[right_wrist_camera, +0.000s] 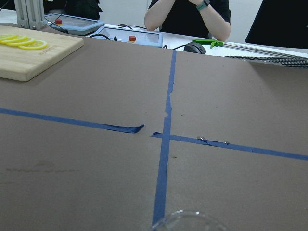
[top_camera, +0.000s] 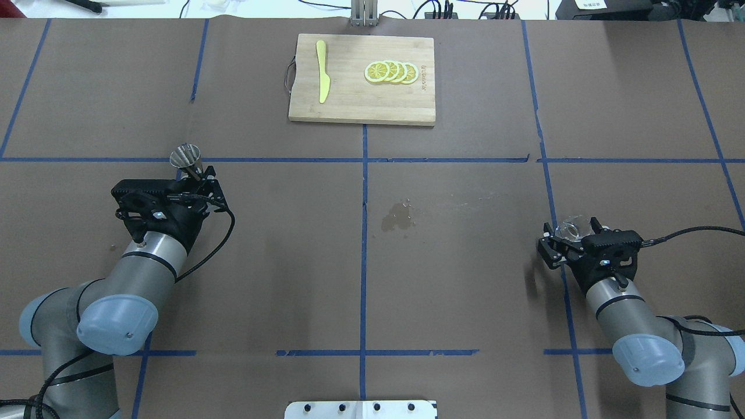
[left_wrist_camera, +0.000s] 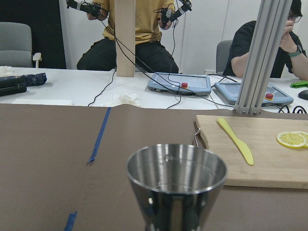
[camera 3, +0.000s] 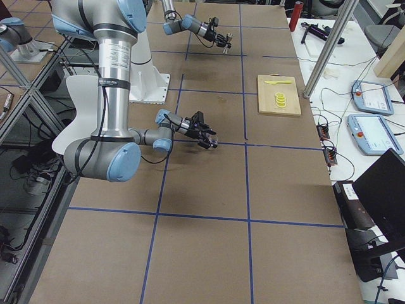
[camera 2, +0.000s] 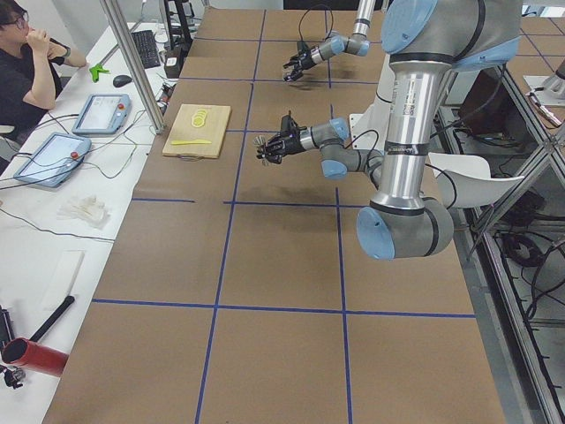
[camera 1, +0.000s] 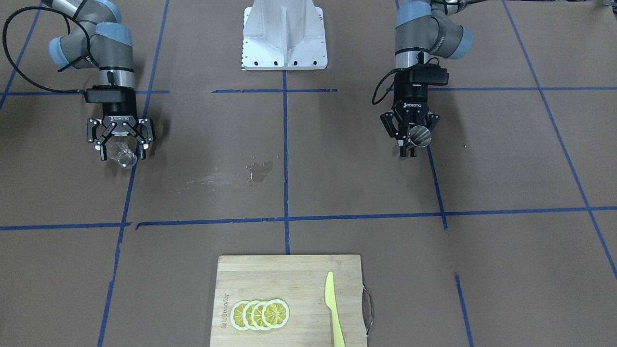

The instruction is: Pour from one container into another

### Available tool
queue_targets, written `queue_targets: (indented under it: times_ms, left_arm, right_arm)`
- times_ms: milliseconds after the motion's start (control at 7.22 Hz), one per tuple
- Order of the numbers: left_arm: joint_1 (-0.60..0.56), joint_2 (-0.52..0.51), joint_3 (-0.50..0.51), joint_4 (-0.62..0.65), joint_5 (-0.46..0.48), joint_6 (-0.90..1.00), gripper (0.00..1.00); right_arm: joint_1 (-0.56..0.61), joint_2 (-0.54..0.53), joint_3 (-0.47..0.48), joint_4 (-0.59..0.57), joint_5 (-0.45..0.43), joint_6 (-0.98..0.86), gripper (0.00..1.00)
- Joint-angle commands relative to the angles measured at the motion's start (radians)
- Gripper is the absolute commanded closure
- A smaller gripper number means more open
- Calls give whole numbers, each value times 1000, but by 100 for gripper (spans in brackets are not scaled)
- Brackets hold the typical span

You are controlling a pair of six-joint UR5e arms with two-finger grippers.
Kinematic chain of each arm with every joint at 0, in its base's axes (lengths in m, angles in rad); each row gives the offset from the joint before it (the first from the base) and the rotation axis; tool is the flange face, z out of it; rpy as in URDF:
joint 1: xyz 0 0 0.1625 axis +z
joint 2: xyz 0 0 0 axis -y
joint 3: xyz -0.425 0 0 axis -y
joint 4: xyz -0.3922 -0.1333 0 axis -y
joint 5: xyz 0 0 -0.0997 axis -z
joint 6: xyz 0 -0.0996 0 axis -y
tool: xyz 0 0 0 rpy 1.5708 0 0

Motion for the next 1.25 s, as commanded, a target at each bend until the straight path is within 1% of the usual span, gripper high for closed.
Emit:
queue_targets:
  times_ms: [0,139,277,831,970,1108]
  left_arm:
    - [0,-2,1,0,0,0,100]
    - [0,-2,2,0,0,0,100]
    - [0,-2,2,0,0,0,100]
    - [0,-2,2,0,0,0,100]
    - [0,-4,2,0,0,0,100]
    - [2,-4,2,0,0,-2,100]
  right_arm:
    - [2,2,-7,1,1,2,7]
    - [2,3,-7,1,3,4,10]
    - [0,5,-7,1,6,4,18]
    - [0,3,-7,1,9,2,27]
    - [0,5,-7,1,9,2,36]
    - [0,3,-7,1,9,2,54]
